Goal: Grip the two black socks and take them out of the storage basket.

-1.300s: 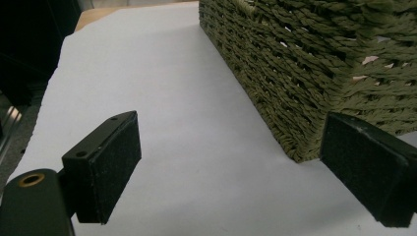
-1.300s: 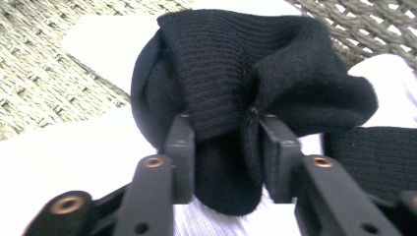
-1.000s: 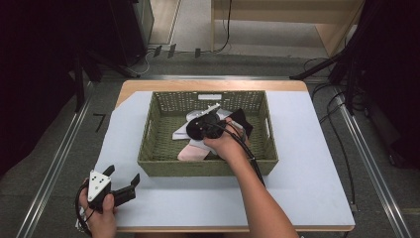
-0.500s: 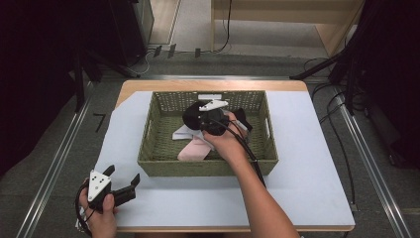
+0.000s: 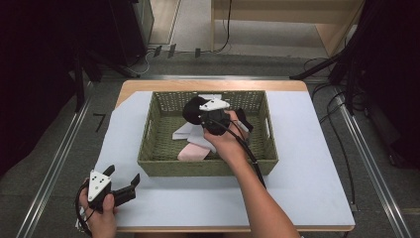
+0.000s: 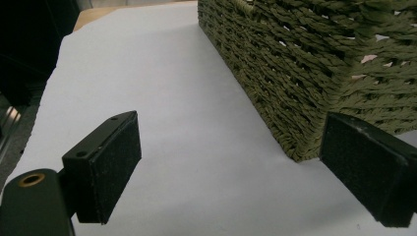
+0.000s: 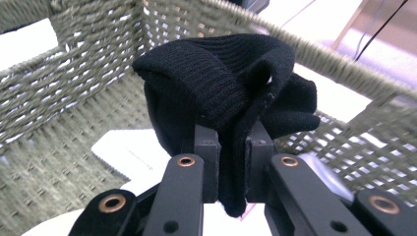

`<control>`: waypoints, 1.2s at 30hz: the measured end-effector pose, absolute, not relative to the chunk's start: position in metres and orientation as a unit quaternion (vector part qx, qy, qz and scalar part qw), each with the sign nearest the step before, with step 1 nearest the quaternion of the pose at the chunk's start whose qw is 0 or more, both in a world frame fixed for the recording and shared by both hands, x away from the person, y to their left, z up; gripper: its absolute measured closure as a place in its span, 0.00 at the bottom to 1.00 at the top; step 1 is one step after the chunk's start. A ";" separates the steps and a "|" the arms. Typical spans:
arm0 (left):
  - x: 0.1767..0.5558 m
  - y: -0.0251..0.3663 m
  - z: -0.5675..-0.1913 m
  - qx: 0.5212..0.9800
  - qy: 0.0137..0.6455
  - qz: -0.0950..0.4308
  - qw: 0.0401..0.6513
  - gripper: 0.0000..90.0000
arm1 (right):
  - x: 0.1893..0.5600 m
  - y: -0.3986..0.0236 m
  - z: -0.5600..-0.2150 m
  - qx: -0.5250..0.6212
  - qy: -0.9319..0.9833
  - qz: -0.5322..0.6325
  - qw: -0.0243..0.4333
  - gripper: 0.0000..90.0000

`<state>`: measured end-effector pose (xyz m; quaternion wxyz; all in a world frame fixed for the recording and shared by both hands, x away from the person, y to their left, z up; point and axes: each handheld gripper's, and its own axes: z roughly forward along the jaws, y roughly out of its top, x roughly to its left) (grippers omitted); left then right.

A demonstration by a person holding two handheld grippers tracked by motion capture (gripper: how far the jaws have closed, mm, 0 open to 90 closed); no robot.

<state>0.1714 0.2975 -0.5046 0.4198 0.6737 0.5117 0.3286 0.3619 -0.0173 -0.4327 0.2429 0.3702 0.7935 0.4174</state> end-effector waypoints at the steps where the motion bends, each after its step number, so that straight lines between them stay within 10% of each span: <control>1: 0.171 0.298 -0.505 0.674 0.512 0.329 0.420 0.11 | 0.361 -0.018 -0.432 0.369 0.791 0.421 0.246 0.91; 36: 0.171 0.300 -0.505 0.670 0.515 0.323 0.426 0.11 | 0.347 -0.127 -0.388 0.428 0.665 0.521 0.322 0.91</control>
